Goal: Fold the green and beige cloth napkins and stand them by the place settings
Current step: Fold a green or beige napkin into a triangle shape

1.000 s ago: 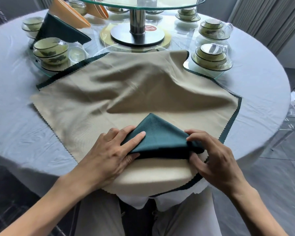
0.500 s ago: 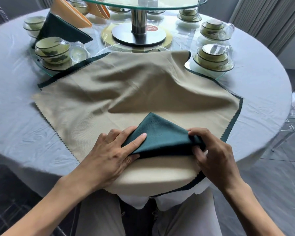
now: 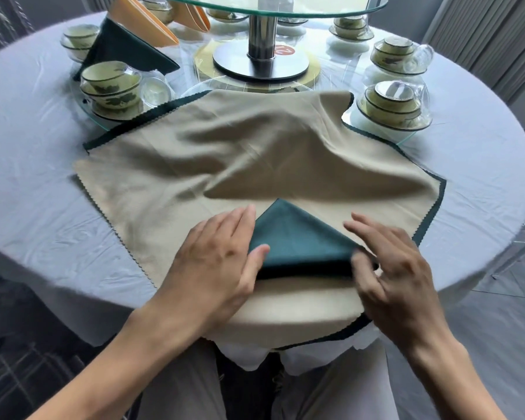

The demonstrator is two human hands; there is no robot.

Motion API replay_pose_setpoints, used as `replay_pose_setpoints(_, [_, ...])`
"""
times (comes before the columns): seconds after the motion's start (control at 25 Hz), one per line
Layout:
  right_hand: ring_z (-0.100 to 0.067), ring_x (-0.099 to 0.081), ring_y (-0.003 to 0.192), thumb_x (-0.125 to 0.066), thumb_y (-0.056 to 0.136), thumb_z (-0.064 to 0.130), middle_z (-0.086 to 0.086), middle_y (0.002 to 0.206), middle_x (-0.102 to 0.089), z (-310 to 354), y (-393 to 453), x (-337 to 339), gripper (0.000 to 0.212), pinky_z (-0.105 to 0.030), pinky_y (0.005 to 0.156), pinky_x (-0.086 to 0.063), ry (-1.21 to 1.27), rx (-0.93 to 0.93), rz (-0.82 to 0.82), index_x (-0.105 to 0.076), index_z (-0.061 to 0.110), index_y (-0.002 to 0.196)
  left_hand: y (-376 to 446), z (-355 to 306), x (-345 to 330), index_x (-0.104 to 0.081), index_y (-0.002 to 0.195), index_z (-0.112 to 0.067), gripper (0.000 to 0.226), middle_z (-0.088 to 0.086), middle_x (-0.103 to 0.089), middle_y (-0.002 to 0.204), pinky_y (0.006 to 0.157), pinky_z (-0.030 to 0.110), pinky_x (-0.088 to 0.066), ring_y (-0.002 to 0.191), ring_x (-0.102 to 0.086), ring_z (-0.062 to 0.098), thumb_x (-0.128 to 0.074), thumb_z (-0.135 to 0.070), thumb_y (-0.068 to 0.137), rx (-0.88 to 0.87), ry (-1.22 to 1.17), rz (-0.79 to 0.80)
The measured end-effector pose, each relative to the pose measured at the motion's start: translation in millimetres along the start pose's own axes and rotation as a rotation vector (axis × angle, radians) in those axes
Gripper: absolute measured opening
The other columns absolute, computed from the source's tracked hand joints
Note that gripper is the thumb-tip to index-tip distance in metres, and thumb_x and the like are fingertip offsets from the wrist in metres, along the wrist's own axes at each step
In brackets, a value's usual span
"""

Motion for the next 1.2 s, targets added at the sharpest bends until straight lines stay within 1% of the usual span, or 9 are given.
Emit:
replay_pose_setpoints(0.12, [-0.027, -0.048, 0.13, -0.036, 0.088, 0.03, -0.007, 0.141, -0.055, 42.8, 16.8, -49.7, 0.051, -0.04, 0.108, -0.036, -0.153, 0.053, 0.09, -0.057, 0.015, 0.132, 19.5, -4.7, -4.9, -0.057, 0.131, -0.013, 0.058, 0.004, -0.065, 0.106, 0.079, 0.043, -0.045, 0.095, -0.061, 0.029, -0.032, -0.045, 0.089, 0.117, 0.062, 0.006])
replay_pose_setpoints(0.44, [-0.033, -0.032, 0.143, -0.02, 0.096, 0.044, -0.008, 0.156, -0.034, 33.3, 8.5, -110.3, 0.061, -0.046, 0.114, -0.012, -0.363, -0.032, 0.298, -0.036, 0.02, 0.15, 20.7, -4.6, -7.0, -0.064, 0.098, -0.019, 0.02, 0.0, -0.063, 0.079, 0.063, 0.035, -0.04, 0.071, -0.061, 0.027, -0.044, -0.021, 0.093, 0.099, 0.005, -0.033])
replay_pose_setpoints(0.56, [-0.029, -0.019, 0.148, -0.008, 0.093, 0.05, -0.003, 0.162, -0.019, 29.2, 7.9, -110.2, 0.067, -0.044, 0.117, -0.003, -0.351, -0.071, 0.361, -0.022, 0.027, 0.154, 13.7, 3.2, -20.1, -0.06, 0.1, -0.021, 0.01, 0.001, -0.066, 0.075, 0.059, 0.034, -0.038, 0.064, -0.063, 0.029, -0.054, -0.015, 0.094, 0.158, 0.029, 0.063])
replay_pose_setpoints(0.64, [-0.023, 0.0, 0.151, 0.009, 0.085, 0.055, 0.002, 0.164, 0.001, 10.7, 3.0, -104.3, 0.074, -0.042, 0.119, 0.006, -0.359, -0.133, 0.425, 0.001, 0.033, 0.155, 6.8, 9.9, -23.9, -0.064, 0.109, -0.02, 0.024, 0.0, -0.061, 0.069, 0.053, 0.033, -0.04, 0.055, -0.059, 0.028, -0.066, -0.012, 0.086, 0.16, 0.121, 0.047])
replay_pose_setpoints(0.84, [-0.018, 0.014, 0.149, 0.025, 0.072, 0.055, 0.007, 0.163, 0.015, -29.9, -8.8, -78.1, 0.082, -0.042, 0.121, 0.009, -0.409, -0.27, 0.49, 0.018, 0.035, 0.151, -0.4, 17.7, -11.4, -0.066, 0.108, -0.024, 0.033, 0.0, -0.052, 0.088, 0.066, 0.039, -0.046, 0.079, -0.054, 0.026, -0.042, -0.038, 0.091, 0.148, 0.034, -0.066])
replay_pose_setpoints(0.96, [-0.017, 0.016, 0.149, 0.019, 0.079, 0.055, 0.007, 0.162, 0.015, -33.0, -11.4, -78.7, 0.075, -0.041, 0.12, 0.011, -0.368, -0.285, 0.516, 0.016, 0.036, 0.152, 10.9, 27.9, -27.7, -0.061, 0.116, -0.029, 0.026, -0.009, -0.053, 0.09, 0.08, 0.035, -0.044, 0.084, -0.053, 0.013, -0.058, -0.038, 0.092, 0.198, -0.35, 0.25])
replay_pose_setpoints(1.04, [-0.021, 0.008, 0.15, 0.007, 0.086, 0.057, 0.003, 0.164, 0.009, -33.9, -8.5, -78.0, 0.071, -0.043, 0.12, 0.008, -0.367, -0.274, 0.481, 0.007, 0.036, 0.154, 18.4, 27.1, -41.8, -0.065, 0.103, -0.03, 0.025, -0.014, -0.054, 0.073, 0.069, 0.03, -0.041, 0.066, -0.05, 0.004, -0.075, -0.031, 0.081, 0.234, -0.618, 0.489])
replay_pose_setpoints(1.12, [-0.034, -0.02, 0.146, -0.021, 0.091, 0.054, -0.01, 0.161, -0.02, -19.2, -3.1, -57.5, 0.068, -0.047, 0.118, -0.009, -0.389, -0.214, 0.273, -0.025, 0.025, 0.153, 27.0, 20.9, -41.3, -0.068, 0.084, -0.02, 0.018, -0.012, -0.054, 0.062, 0.062, 0.032, -0.039, 0.057, -0.049, 0.007, -0.074, -0.027, 0.069, 0.224, -0.717, 0.551])
replay_pose_setpoints(1.2, [-0.035, -0.05, 0.115, -0.05, 0.087, 0.041, -0.009, 0.128, -0.054, 8.6, -6.1, -21.1, 0.043, -0.047, 0.098, -0.034, -0.336, -0.135, -0.034, -0.057, 0.018, 0.122, 27.2, 3.0, -35.0, -0.066, 0.08, -0.01, 0.02, -0.005, -0.055, 0.065, 0.061, 0.034, -0.039, 0.061, -0.051, 0.011, -0.064, -0.023, 0.065, 0.17, -0.812, 0.568])
Point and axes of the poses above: each hand's wrist, its own y-axis towards the middle knuckle, its own x-axis out of the back of the hand, z = x × y, the point moved 10 cm from there along y, towards the middle knuckle
